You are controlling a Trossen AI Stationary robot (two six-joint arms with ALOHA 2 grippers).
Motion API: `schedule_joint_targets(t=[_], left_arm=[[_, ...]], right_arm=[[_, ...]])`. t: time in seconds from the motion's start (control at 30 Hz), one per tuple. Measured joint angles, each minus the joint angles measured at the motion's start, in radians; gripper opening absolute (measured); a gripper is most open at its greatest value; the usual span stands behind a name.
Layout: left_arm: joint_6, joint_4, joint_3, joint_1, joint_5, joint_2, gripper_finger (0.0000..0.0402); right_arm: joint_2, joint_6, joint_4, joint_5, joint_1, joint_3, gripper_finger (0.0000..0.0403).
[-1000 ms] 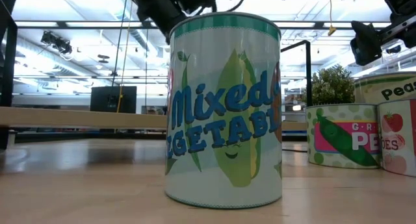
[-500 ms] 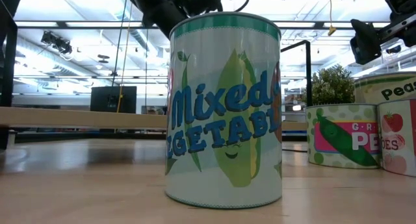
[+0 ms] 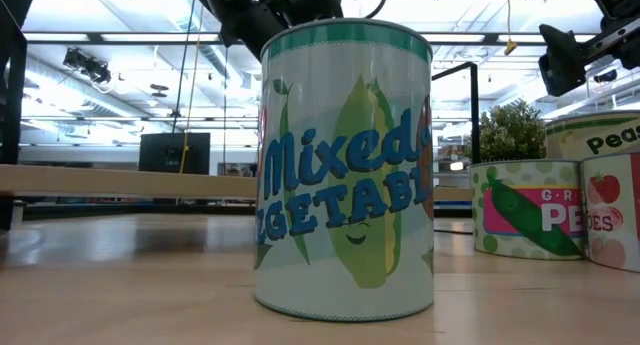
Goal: Pick and place cans onto a shelf
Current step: Put the large canned peaches on the shelf, then adjust the large canned carrots on the shelf
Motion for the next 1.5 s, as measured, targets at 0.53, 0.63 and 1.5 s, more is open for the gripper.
schedule_joint_targets(t=[0.53,0.63,1.5], left_arm=[[0.041,-0.052,0.003,0.000,-0.019,-0.098,0.0394],[0.041,-0.067,0.002,-0.004,-0.018,-0.126,0.0394],[0.121,-0.060,0.003,-0.332,-0.424,-0.143,0.0389]], right_arm=[[0.000,0.000,0.000,0.000,0.000,0.000,0.0383],[0.000,0.000,0.000,0.000,0.000,0.000,0.0383],[0.000,0.000,0.000,0.000,0.000,0.000,0.0383]])
